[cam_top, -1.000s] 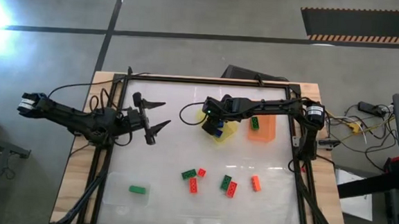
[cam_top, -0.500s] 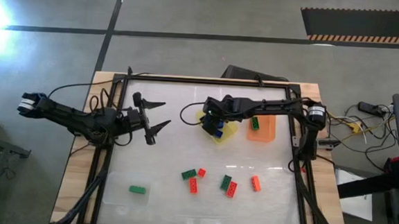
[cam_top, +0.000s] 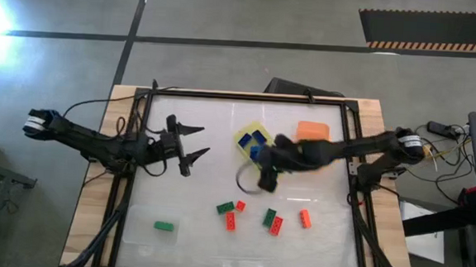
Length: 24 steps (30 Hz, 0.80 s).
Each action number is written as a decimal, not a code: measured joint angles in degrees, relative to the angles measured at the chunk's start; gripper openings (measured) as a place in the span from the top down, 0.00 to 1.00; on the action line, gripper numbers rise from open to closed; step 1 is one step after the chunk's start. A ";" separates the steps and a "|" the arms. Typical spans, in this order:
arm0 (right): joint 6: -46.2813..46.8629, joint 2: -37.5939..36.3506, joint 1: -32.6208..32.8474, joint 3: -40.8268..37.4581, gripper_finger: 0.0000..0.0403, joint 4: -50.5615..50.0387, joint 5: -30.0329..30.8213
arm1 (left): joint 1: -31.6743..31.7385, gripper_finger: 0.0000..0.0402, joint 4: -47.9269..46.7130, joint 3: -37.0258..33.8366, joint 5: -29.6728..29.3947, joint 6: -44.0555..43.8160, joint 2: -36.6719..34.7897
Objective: Sort & place blocks by color
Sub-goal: Put the green game piece into the orange bin
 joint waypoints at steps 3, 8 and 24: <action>2.62 -3.34 4.89 -3.81 0.49 2.03 0.35 | 0.00 0.27 1.49 0.27 0.24 -3.04 3.20; 3.16 -7.05 11.67 -10.52 0.49 7.83 0.37 | -0.46 0.27 1.46 2.03 2.18 -9.03 9.98; 5.40 -8.47 21.30 -19.13 0.49 13.78 2.01 | -7.36 0.27 -13.11 14.68 7.69 -15.65 29.56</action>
